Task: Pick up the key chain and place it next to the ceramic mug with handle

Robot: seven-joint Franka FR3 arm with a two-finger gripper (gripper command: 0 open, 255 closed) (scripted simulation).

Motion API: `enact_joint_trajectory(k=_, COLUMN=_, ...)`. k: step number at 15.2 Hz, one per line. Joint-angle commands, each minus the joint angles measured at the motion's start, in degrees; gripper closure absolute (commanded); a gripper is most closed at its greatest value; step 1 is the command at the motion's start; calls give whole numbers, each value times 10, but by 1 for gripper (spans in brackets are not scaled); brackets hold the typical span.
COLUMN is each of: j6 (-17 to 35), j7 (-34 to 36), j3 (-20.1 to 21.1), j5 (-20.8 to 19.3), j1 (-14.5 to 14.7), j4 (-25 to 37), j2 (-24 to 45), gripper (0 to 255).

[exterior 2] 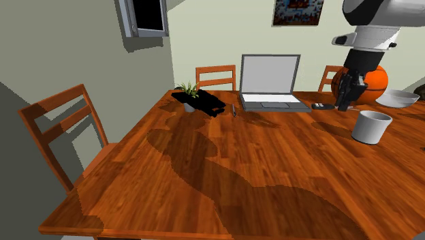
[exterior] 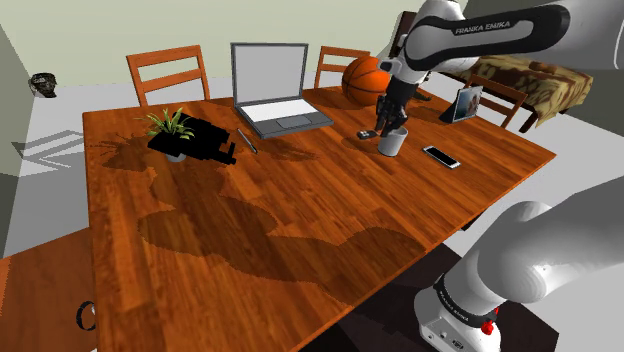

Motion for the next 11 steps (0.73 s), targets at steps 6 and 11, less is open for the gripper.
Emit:
enact_joint_trajectory(k=6, j6=58, j7=-6, j3=-7, j5=2, j1=0, j4=-42, j2=16, gripper=255)
enact_joint_trajectory(k=11, j6=99, j7=-11, j3=-11, j5=4, j1=1, j4=-68, j2=32, gripper=255)
